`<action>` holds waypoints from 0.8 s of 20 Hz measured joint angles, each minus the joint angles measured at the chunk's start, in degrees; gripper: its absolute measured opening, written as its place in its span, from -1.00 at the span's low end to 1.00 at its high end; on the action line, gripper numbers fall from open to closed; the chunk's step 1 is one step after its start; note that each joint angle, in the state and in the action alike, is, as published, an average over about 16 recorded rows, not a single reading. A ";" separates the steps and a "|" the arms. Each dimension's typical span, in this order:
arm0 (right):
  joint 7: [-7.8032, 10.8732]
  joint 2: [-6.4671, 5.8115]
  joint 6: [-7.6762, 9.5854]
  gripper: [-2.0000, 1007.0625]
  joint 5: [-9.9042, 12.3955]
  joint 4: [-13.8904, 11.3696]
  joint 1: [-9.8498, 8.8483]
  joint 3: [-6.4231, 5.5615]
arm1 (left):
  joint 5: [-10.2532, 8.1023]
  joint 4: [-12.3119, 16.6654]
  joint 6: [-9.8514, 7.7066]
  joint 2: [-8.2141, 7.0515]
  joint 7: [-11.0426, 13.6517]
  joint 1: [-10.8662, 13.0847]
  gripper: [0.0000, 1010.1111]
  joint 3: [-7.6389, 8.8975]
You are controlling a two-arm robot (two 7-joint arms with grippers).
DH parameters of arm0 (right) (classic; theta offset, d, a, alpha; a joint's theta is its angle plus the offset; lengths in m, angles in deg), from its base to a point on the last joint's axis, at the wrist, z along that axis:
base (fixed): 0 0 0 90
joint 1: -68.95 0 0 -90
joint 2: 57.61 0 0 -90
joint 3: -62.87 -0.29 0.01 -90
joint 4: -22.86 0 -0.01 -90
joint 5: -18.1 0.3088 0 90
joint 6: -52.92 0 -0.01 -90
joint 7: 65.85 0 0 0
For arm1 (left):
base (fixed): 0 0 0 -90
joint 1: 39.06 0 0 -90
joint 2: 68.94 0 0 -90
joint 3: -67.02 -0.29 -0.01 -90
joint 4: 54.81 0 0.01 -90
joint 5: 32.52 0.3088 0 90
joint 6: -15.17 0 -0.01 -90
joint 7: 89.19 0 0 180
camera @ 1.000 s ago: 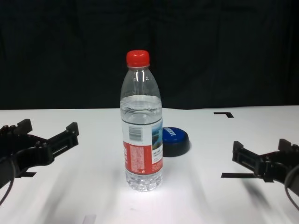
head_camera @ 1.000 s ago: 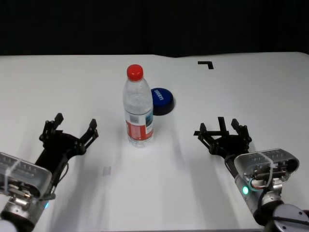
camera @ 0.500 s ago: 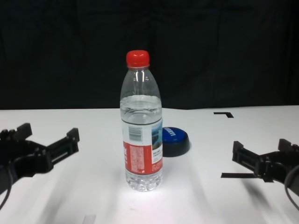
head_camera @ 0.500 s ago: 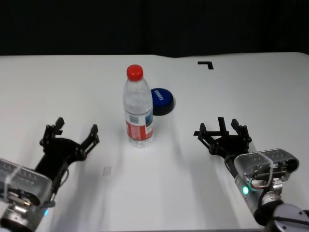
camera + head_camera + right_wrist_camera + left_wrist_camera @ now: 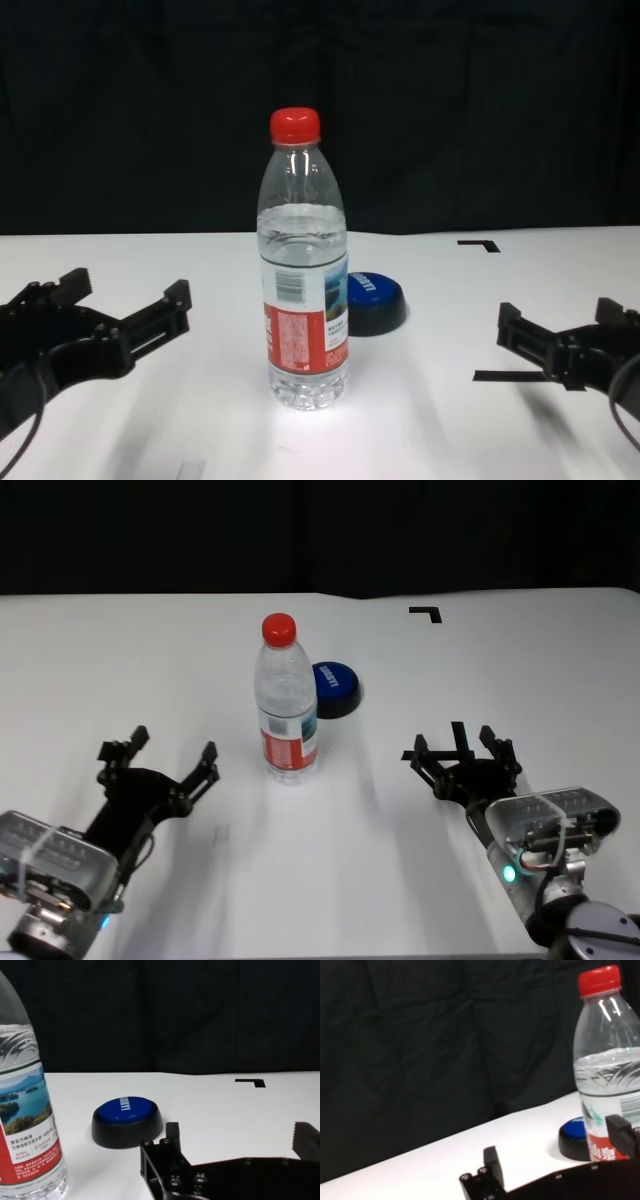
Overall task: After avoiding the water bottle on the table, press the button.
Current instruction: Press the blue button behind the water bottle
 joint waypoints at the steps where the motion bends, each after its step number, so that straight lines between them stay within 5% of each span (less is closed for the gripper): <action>1: 0.00 0.00 0.00 0.99 0.00 0.00 0.00 0.00 | -0.08 -0.15 0.07 -0.06 0.18 -0.17 0.99 -0.16; 16: 0.00 0.00 0.00 0.99 0.00 0.00 0.00 0.00 | -1.28 -2.68 0.40 -1.18 2.38 -3.34 0.99 -2.68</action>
